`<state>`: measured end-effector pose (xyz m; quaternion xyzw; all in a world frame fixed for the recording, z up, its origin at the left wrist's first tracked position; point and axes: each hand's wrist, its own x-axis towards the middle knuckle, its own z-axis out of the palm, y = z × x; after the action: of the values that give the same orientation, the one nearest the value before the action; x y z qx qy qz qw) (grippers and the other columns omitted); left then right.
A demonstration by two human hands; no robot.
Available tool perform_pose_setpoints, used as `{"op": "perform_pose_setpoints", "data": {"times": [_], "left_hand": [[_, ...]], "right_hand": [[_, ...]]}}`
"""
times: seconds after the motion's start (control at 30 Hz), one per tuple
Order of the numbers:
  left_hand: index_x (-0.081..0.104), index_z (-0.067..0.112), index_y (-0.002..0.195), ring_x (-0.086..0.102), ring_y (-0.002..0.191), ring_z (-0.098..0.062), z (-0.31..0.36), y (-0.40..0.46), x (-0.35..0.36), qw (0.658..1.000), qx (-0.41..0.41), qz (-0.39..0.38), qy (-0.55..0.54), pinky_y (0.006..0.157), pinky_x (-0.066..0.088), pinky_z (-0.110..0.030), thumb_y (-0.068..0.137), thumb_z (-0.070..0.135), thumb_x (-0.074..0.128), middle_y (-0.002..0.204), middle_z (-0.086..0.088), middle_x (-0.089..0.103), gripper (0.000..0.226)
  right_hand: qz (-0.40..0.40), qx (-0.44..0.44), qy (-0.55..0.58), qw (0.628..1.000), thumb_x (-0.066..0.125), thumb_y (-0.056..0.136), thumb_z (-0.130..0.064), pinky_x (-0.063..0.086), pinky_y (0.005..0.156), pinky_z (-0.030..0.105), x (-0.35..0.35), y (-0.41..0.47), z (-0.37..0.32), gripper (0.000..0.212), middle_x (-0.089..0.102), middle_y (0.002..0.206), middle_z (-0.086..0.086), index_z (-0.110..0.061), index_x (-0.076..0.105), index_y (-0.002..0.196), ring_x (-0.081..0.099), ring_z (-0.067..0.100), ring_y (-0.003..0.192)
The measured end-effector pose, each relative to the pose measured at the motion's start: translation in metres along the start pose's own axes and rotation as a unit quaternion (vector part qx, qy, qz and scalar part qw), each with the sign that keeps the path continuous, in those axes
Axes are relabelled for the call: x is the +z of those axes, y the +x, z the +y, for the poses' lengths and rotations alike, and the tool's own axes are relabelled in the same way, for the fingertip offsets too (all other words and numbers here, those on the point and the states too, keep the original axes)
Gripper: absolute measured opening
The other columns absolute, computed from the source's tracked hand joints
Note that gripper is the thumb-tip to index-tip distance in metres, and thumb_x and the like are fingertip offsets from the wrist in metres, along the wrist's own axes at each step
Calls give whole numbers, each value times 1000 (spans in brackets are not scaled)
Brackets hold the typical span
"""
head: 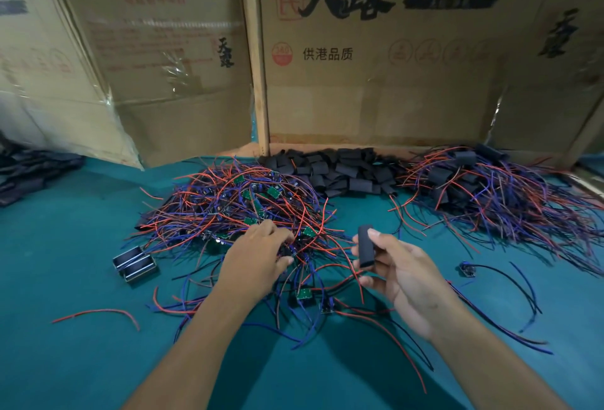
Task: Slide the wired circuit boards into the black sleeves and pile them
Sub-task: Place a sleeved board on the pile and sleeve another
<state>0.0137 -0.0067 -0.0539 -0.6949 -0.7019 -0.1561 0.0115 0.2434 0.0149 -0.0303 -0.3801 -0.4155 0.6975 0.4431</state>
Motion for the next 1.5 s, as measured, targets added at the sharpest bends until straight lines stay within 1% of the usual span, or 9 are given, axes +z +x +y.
{"op": "perform_pose_setpoints", "data": {"times": [0.37, 0.5, 0.67, 0.77, 0.97, 1.13, 1.23, 1.37, 1.5], "left_hand": [[56, 30, 122, 48, 113, -15, -2, 1, -2, 1000, -11, 16, 22, 86, 47, -29, 99, 44, 54, 114, 6, 50, 27], [55, 28, 103, 49, 102, -16, 2, -4, -17, 996, 9, 78, -50, 84, 43, -31, 94, 34, 65, 102, 9, 54, 14], [61, 26, 106, 58, 94, -14, 1, -9, -35, 978, -6, 125, -167, 87, 46, -32, 90, 25, 72, 92, 13, 61, 20], [67, 27, 103, 60, 78, 0, 2, -11, -42, 948, -25, 118, -295, 71, 43, -10, 89, 24, 74, 85, 12, 65, 17], [63, 4, 98, 64, 66, -23, 6, -10, -45, 808, -74, 74, -579, 61, 55, -26, 92, 6, 68, 77, -11, 71, 9], [67, 3, 100, 61, 61, -19, 3, -8, -45, 755, -81, 96, -643, 57, 53, -24, 92, 7, 66, 77, -12, 69, 9], [68, 3, 102, 59, 55, -17, -3, -7, -43, 748, -116, 121, -642, 53, 52, -25, 94, 13, 65, 77, -10, 71, 13], [71, 14, 94, 36, 43, -14, -14, -7, -44, 758, -136, 121, -626, 41, 32, -22, 96, 22, 65, 72, -6, 64, 10], [74, 23, 96, 32, 46, -12, -5, -12, -51, 802, -72, 77, -588, 42, 28, -19, 94, 26, 67, 70, -2, 62, 8]], "right_hand": [[12, -3, -38, 999, 60, 93, -29, 50, 54, 25, -4, 2, 1, 26, 69, 85, 9, -6, 71, 94, 58, 19, 73], [19, -6, -39, 999, 60, 93, -30, 50, 54, 25, -6, 2, -2, 27, 70, 86, 8, -6, 71, 96, 59, 18, 72], [38, -19, -27, 999, 58, 95, -26, 50, 51, 24, -8, 3, -5, 25, 70, 83, 9, -5, 72, 93, 59, 19, 71], [56, -43, -14, 997, 58, 96, -23, 50, 50, 23, -9, 3, -9, 25, 69, 82, 10, -2, 69, 98, 61, 16, 68], [66, -78, 0, 995, 56, 96, -21, 49, 52, 26, -10, 2, -14, 27, 68, 80, 9, 3, 67, 102, 63, 15, 66], [68, -76, -17, 995, 57, 96, -22, 50, 53, 26, -12, 3, -12, 28, 68, 82, 9, 2, 68, 103, 62, 15, 70], [67, -74, -10, 995, 57, 96, -23, 49, 54, 26, -12, 5, -11, 29, 67, 83, 10, 3, 68, 105, 62, 14, 69], [66, -71, -10, 995, 58, 95, -24, 49, 54, 27, -14, 6, -9, 30, 67, 85, 11, 3, 68, 104, 61, 15, 71], [86, -92, -14, 992, 57, 96, -22, 50, 54, 28, -14, 7, -11, 23, 65, 89, 13, -1, 68, 98, 58, 20, 76]]}}
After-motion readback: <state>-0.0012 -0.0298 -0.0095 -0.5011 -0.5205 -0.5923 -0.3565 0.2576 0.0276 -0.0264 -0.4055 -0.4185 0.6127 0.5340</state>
